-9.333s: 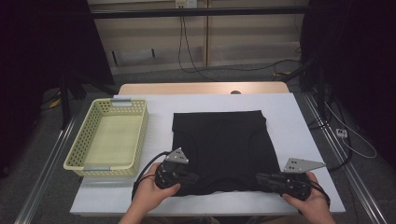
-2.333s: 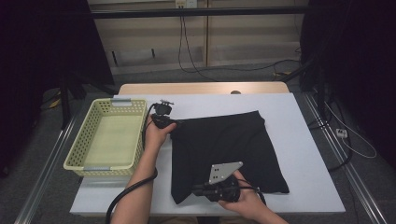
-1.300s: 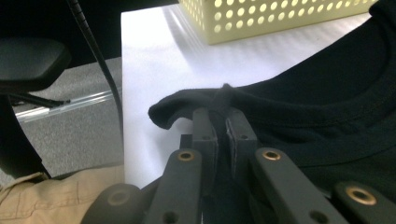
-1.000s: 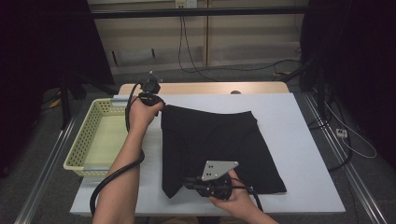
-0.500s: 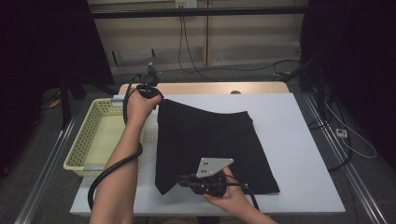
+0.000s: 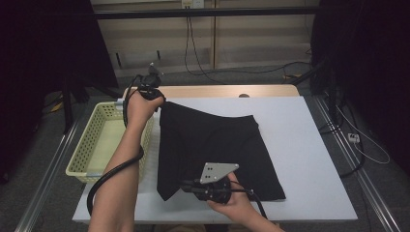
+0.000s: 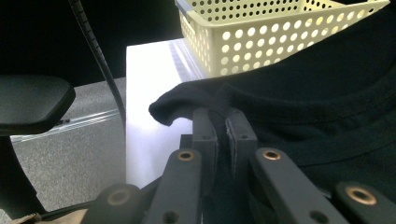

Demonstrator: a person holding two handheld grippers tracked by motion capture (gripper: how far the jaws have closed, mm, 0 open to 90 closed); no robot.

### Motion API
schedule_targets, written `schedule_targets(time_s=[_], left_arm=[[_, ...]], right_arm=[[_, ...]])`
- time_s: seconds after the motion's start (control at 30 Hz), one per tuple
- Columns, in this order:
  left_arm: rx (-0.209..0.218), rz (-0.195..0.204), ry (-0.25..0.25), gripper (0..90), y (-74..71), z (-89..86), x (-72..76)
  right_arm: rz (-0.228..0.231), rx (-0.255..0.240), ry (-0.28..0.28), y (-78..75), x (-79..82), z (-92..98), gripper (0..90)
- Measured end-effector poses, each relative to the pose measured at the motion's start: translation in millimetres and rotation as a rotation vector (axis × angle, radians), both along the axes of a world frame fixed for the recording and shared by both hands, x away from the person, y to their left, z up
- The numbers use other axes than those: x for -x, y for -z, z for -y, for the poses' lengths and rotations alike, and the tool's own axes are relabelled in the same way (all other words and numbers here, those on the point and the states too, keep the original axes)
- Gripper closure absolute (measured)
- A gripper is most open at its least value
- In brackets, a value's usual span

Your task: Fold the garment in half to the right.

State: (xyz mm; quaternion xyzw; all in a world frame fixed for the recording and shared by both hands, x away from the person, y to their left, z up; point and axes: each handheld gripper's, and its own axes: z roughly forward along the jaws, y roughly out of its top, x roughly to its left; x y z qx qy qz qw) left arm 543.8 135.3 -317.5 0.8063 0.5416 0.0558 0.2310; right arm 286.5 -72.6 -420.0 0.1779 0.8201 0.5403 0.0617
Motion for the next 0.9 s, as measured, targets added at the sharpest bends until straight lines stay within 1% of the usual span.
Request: schedule_targets(time_s=[0.07,0.1,0.2,0.3,0.4,0.43,0.47,0.53,0.57,0.67,0.77,0.83,0.9], left_arm=[[0.006,-0.008,0.002,86.2,-0.5,-2.7,-0.6],[0.011,-0.007,-0.001,86.2,-0.6,-3.7,-0.7],[0.010,-0.021,0.001,86.2,-2.5,-7.4,-1.3],[0.024,-0.024,0.002,86.2,-4.3,-11.1,-1.6],[0.015,-0.024,0.001,86.2,-6.7,-13.0,-2.0],[0.018,-0.020,-0.007,86.2,-7.1,-13.5,-2.1],[0.017,-0.027,-0.003,86.2,-8.3,-14.7,-2.6],[0.016,-0.029,-0.004,86.2,-10.5,-16.2,-3.2],[0.016,-0.022,-0.010,86.2,-12.1,-17.2,-3.8],[0.016,-0.026,-0.009,86.2,-14.0,-18.5,-4.4],[0.000,-0.021,-0.014,86.2,-14.8,-19.2,-5.9],[0.000,-0.024,-0.013,86.2,-15.1,-20.2,-7.1],[-0.001,-0.025,-0.012,86.3,-15.2,-21.5,-8.2]], right_arm=[[-0.005,-0.002,0.003,0.9,0.1,-2.2,85.2],[0.000,0.002,0.000,1.5,0.0,-4.3,85.2],[0.002,0.001,-0.001,1.5,0.0,-6.5,85.2],[0.014,0.006,0.000,1.5,-0.6,-9.6,85.2],[0.002,-0.008,-0.005,2.2,-2.3,-13.1,85.2],[-0.001,-0.012,-0.007,2.3,-2.5,-14.0,85.2],[0.000,-0.012,-0.007,2.2,-2.6,-14.7,85.2],[0.002,-0.013,-0.008,2.0,-2.8,-15.3,85.2],[0.001,-0.019,-0.010,0.6,-2.6,-17.0,85.2],[0.006,-0.023,-0.012,-0.5,-3.3,-19.0,85.2],[0.006,-0.022,-0.013,-0.6,-4.1,-20.9,85.2],[0.003,-0.024,-0.011,-0.2,-5.3,-22.8,85.2],[0.000,-0.037,-0.006,-0.9,-6.5,-25.3,85.2]])
